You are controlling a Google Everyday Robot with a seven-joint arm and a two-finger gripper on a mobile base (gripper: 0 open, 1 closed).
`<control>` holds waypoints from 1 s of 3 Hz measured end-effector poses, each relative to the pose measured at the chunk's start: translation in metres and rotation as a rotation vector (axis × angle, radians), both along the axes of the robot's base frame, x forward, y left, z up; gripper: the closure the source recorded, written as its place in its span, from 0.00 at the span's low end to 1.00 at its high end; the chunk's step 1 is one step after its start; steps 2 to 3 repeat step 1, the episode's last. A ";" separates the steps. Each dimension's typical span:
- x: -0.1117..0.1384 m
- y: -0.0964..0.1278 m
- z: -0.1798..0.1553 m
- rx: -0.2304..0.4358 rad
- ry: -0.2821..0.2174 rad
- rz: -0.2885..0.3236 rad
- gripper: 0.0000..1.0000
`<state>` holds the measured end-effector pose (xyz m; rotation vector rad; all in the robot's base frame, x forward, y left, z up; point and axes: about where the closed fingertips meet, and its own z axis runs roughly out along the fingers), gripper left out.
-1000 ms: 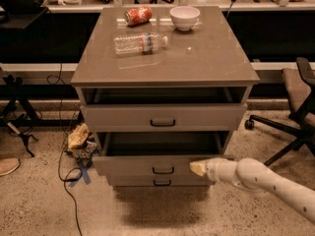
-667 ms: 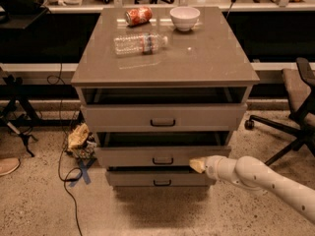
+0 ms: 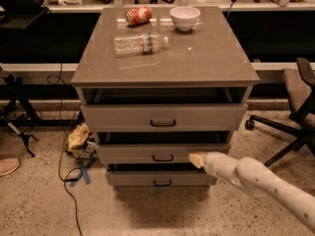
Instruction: Close middle drawer
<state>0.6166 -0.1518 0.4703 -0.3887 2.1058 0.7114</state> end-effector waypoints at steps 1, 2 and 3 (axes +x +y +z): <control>-0.057 -0.037 -0.004 0.036 0.002 -0.117 1.00; -0.057 -0.037 -0.004 0.036 0.002 -0.117 1.00; -0.057 -0.037 -0.004 0.036 0.002 -0.117 1.00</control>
Offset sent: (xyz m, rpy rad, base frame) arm 0.0000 0.0000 0.0000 0.0000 0.0000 0.0000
